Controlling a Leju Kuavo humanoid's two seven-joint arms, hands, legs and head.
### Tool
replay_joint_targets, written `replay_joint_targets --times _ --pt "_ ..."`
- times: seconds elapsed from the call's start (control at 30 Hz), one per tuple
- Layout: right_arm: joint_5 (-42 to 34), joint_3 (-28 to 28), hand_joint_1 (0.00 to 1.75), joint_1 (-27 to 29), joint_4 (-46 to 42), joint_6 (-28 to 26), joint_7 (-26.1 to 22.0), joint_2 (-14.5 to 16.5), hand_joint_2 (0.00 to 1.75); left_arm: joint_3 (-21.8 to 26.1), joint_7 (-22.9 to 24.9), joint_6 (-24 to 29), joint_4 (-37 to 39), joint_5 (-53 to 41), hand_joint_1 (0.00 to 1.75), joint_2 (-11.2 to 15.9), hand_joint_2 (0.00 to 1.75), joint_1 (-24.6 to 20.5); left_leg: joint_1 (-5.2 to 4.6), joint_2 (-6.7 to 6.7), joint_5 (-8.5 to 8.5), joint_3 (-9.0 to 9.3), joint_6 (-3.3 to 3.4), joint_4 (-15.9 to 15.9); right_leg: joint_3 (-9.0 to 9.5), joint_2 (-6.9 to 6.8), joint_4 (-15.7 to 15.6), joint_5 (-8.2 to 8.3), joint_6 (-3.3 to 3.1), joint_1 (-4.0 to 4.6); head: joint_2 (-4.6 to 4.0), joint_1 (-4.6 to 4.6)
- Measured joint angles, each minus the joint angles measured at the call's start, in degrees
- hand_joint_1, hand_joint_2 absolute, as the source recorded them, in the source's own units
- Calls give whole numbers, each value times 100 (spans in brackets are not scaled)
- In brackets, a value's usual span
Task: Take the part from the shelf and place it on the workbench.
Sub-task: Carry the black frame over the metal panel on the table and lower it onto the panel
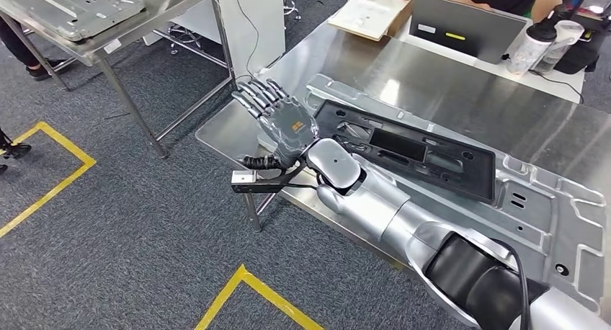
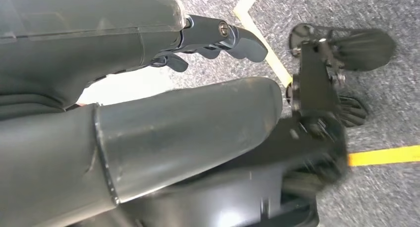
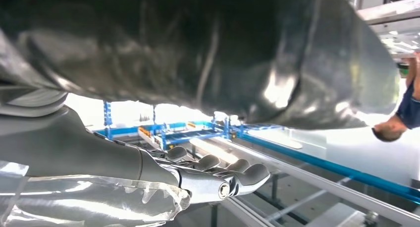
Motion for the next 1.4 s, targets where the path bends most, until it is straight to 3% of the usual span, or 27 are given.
replay_joint_targets --times 0.07,0.1,0.17,0.23,0.33,0.37,0.4,0.43,0.47,0.53,0.6,0.67,0.7,0.77,0.83,0.9,0.93,1.0,1.07,1.13,1.2,1.27,1.33,1.4 --pt "-10 2 0 -21 -10 6 0 -21 0 -3 -3 0 0 -1 0 -1 0 -21 -64 134 142 224 51 -476 8 -80 32 -40 52 31 0 3" --pt "-11 3 0 -27 -14 11 0 -30 0 -6 -4 0 0 -2 0 -1 0 -28 -87 138 124 237 68 -523 12 -120 32 -47 78 47 0 5" --pt "-16 6 0 -32 -24 34 0 -43 0 -19 -5 -1 0 -3 0 -1 0 -25 -83 20 152 231 111 -550 31 -197 19 -62 136 44 0 5" --pt "-27 7 0 -44 -45 65 0 -72 0 -35 -5 -5 0 -7 0 -7 0 -24 -65 -78 183 249 165 -593 -4 -84 142 -183 198 14 0 6" --pt "-56 7 0 -48 -80 101 0 -147 0 -78 -5 -13 0 -22 0 -14 0 -51 -58 -229 207 252 225 -618 -432 209 1052 -664 239 -14 0 7" --pt "-70 8 0 -38 -82 113 -2 -168 0 -95 -5 -15 0 -25 0 -15 0 -55 -61 -292 208 250 233 -618 -598 243 1374 -767 242 -15 0 7" --pt "-87 8 0 -27 -83 126 -4 -185 0 -108 -5 -18 0 -27 0 -15 0 -55 -64 -361 208 251 235 -617 -693 259 1538 -770 239 -14 0 7" --pt "-107 9 0 -21 -84 136 -5 -200 0 -117 -5 -19 0 -27 0 -16 0 -53 -66 -431 208 256 234 -616 -684 274 1484 -658 227 -14 0 8" --pt "-124 9 0 -20 -90 143 -8 -209 0 -123 -5 -19 0 -25 0 -17 0 -51 -67 -499 208 265 233 -615 -572 306 1220 -460 205 -13 0 8" --pt "-172 9 0 -26 -107 150 -20 -230 0 -130 -4 -23 0 -21 0 -30 0 -56 -64 -622 211 269 215 -612 -225 529 438 -82 142 -16 0 5" --pt "-220 9 0 -18 -122 144 -38 -237 0 -134 -2 -42 0 -20 0 -45 0 -63 -44 -730 227 240 159 -616 -33 693 10 36 104 -5 0 5" --pt "-242 11 0 -2 -135 132 -44 -227 0 -138 1 -66 0 -21 0 -48 0 -50 -22 -847 258 218 78 -645 4 612 -49 31 79 13 0 7" --pt "-247 13 0 4 -148 127 -45 -216 0 -140 3 -76 0 -22 0 -49 0 -34 -21 -826 252 209 50 -636 38 540 -97 47 52 8 0 7" --pt "-261 13 0 5 -169 117 -46 -196 0 -140 10 -83 1 -22 0 -51 0 -22 -42 -583 92 92 13 -390 120 383 -209 86 -21 -16 0 -3" --pt "-275 13 0 14 -174 110 -49 -191 0 -140 15 -85 2 -22 0 -53 0 -38 -39 -282 -233 -221 -11 252 162 232 -245 88 -65 -10 0 -12" --pt "-280 16 0 39 -173 110 -60 -191 0 -140 15 -84 2 -22 0 -53 0 -43 -20 -194 -404 -502 -52 798 167 86 -232 66 -69 -1 0 -12" --pt "-282 21 0 51 -173 109 -67 -189 0 -140 15 -84 2 -22 0 -53 0 -37 -10 -174 -351 -516 -69 817 166 15 -218 49 -61 -2 0 -12" --pt "-285 38 0 65 -173 108 -85 -186 0 -140 15 -83 2 -25 0 -50 0 -23 5 -64 -15 -214 -94 242 166 -119 -153 -9 -21 -10 0 -12" --pt "-292 52 0 63 -169 103 -103 -181 0 -142 8 -77 2 -27 0 -52 0 -28 -28 123 199 125 -59 -390 157 -240 -65 -87 48 13 0 -8" --pt "-309 64 0 63 -157 87 -111 -164 0 -143 -1 -70 2 -27 0 -57 0 -34 -69 150 188 186 24 -536 160 -334 -29 -129 109 47 0 -1" --pt "-327 80 0 65 -143 70 -111 -128 0 -142 -3 -67 2 -27 0 -56 0 -24 -68 24 209 172 98 -556 175 -406 -35 -150 161 36 0 1" --pt "-346 93 0 68 -135 67 -113 -98 0 -143 -3 -68 2 -30 0 -54 0 -18 -55 -86 234 180 161 -589 108 -214 136 -305 211 -3 0 2" --pt "-392 103 0 95 -126 72 -119 -91 0 -149 -3 -66 2 -36 0 -52 0 -33 -49 -196 252 180 207 -607 -168 111 743 -648 230 -26 0 3" --pt "-437 110 0 161 -103 79 -125 -90 0 -162 -5 -64 2 -40 0 -51 0 -46 -59 -338 259 173 230 -607 -519 239 1431 -891 221 -25 0 2"
